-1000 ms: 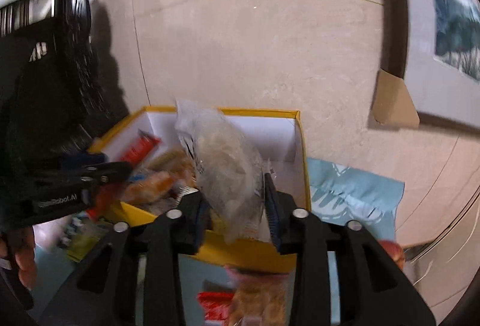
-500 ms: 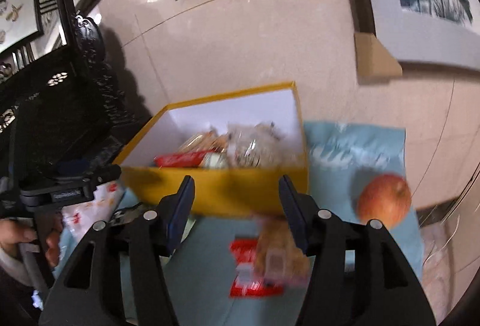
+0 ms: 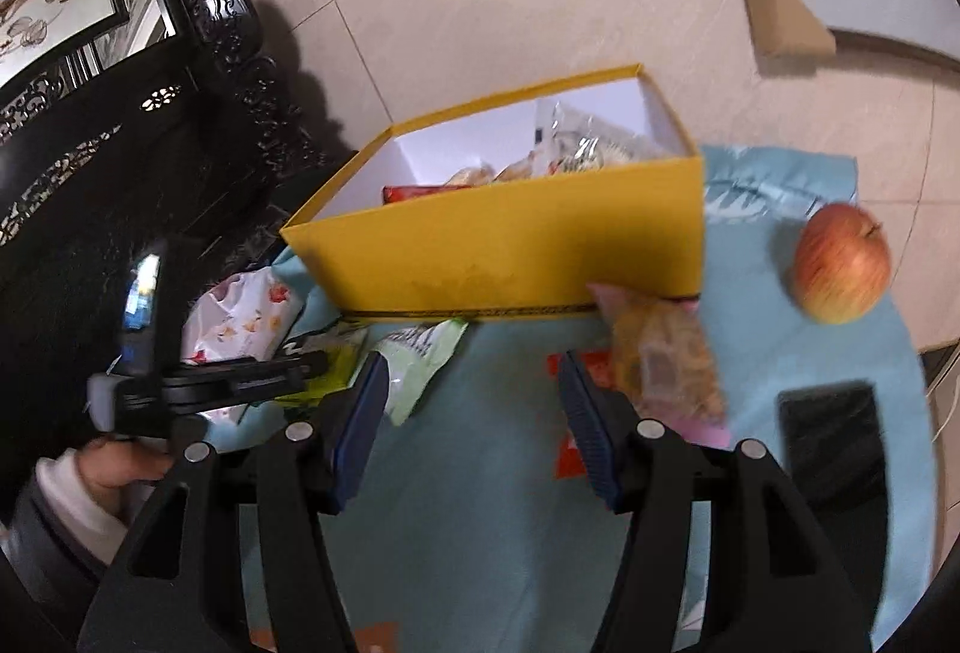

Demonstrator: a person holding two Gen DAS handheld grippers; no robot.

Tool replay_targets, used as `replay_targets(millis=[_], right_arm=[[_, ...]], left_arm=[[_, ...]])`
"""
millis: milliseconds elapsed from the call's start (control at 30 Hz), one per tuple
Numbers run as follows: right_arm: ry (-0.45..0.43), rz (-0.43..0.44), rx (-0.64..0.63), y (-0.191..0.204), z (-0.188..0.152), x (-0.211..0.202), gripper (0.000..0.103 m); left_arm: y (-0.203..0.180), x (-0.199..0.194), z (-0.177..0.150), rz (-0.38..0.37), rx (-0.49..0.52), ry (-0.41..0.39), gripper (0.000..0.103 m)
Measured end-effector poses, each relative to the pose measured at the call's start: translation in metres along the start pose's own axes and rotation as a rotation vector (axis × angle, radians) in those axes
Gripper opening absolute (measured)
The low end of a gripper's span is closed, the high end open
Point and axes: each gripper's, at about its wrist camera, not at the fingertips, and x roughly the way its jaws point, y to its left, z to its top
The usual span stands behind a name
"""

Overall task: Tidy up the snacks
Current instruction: 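Move both open tools back over the snack pile, then grasp the yellow-green packet with the left tool while the right tool grasps the green-white packet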

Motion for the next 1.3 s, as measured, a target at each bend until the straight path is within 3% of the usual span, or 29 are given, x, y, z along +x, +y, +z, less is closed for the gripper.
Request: replay_targets(millis=[133, 167, 200, 233, 300, 367, 433, 533, 633, 667, 700, 733, 867, 1067, 1300], right_arm=[[0.027, 0.004, -0.015, 0.002, -0.006, 0.013, 0.059], [0.033, 0.0, -0.019, 0.002, -0.007, 0.016, 0.059], [0.043, -0.008, -0.025, 0.002, -0.008, 0.021, 0.059], [0.05, -0.014, -0.028, 0.002, -0.008, 0.025, 0.059], [0.074, -0.037, -0.033, 0.005, -0.009, 0.036, 0.075], [0.087, -0.087, -0.047, 0.014, -0.011, 0.052, 0.083], [0.083, -0.082, -0.059, 0.022, -0.012, 0.067, 0.083], [0.14, -0.017, 0.026, 0.027, -0.011, 0.095, 0.083], [0.158, -0.058, 0.063, 0.033, -0.008, 0.122, 0.083], [0.152, -0.067, 0.066, 0.035, -0.007, 0.128, 0.081], [0.16, -0.085, 0.063, 0.038, -0.005, 0.138, 0.058], [0.183, -0.081, 0.048, 0.042, -0.004, 0.144, 0.041], [0.164, -0.089, -0.063, 0.063, -0.002, 0.137, 0.022], [0.094, -0.039, 0.043, 0.029, 0.01, 0.081, 0.021], [0.038, -0.023, 0.093, 0.005, 0.012, 0.028, 0.022]], left_arm=[[0.004, 0.016, 0.002, -0.016, -0.014, 0.011, 0.091], [0.006, 0.02, 0.003, -0.023, -0.02, 0.013, 0.076], [0.008, 0.025, 0.003, -0.044, -0.029, 0.025, 0.07], [0.008, 0.027, 0.005, -0.04, -0.031, 0.013, 0.07], [0.003, 0.027, 0.005, -0.016, -0.006, -0.015, 0.067], [0.001, 0.026, 0.004, -0.003, 0.004, -0.032, 0.064], [0.001, 0.023, 0.001, -0.016, -0.016, -0.04, 0.064], [0.006, 0.021, -0.005, -0.03, -0.04, -0.056, 0.064], [0.005, 0.022, -0.004, -0.025, -0.045, -0.05, 0.064], [0.005, 0.022, -0.004, -0.028, -0.049, -0.047, 0.064], [0.005, 0.022, -0.003, -0.038, -0.048, -0.033, 0.064], [0.006, 0.022, -0.004, -0.039, -0.048, -0.033, 0.064], [0.008, 0.019, -0.006, -0.044, -0.052, -0.024, 0.064], [0.008, 0.014, -0.001, -0.049, -0.045, -0.003, 0.063], [0.004, -0.027, -0.005, -0.056, -0.018, -0.054, 0.063]])
